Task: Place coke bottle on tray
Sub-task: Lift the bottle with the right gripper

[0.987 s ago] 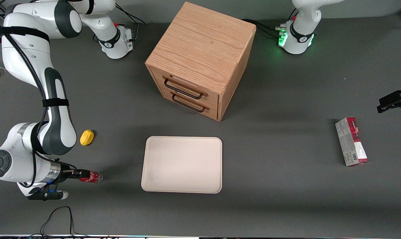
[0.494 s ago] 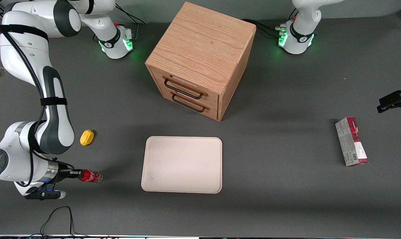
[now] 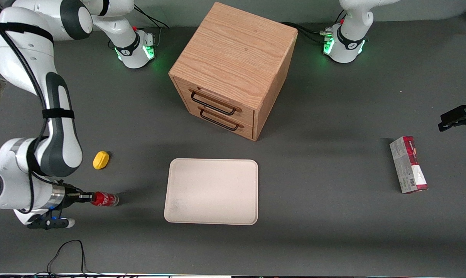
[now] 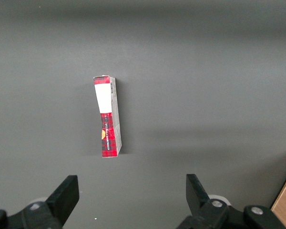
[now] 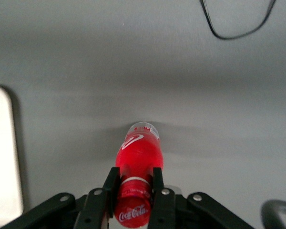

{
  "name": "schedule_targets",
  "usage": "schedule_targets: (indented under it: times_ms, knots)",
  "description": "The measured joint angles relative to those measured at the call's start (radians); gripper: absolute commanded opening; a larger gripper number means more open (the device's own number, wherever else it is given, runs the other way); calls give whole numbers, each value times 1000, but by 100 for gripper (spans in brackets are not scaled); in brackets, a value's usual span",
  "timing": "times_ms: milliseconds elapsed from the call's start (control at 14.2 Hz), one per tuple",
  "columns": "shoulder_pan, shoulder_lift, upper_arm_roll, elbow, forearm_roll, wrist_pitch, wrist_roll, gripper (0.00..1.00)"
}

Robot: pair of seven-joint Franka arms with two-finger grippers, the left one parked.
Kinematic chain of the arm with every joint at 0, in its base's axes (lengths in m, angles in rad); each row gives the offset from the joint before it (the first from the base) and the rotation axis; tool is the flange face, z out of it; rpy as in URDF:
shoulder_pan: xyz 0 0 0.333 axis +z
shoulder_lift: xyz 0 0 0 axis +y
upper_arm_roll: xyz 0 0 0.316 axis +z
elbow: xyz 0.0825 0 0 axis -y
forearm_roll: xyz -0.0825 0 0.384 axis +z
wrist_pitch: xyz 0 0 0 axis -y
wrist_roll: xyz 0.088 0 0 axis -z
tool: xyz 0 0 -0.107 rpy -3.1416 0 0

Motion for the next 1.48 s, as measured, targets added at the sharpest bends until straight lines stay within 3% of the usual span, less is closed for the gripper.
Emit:
schedule_targets:
  times_ms: [494, 705, 846, 987, 1481]
  knots:
    - [4, -281, 0, -33, -10, -336, 0, 0]
    - [5, -442, 1, -194, -33, -337, -1, 0]
    - [6, -666, 2, -421, -39, -321, -2, 0]
    - [6, -789, 5, -540, -43, -309, -3, 0]
    - [9, -820, 27, -579, -45, -274, 9, 0]
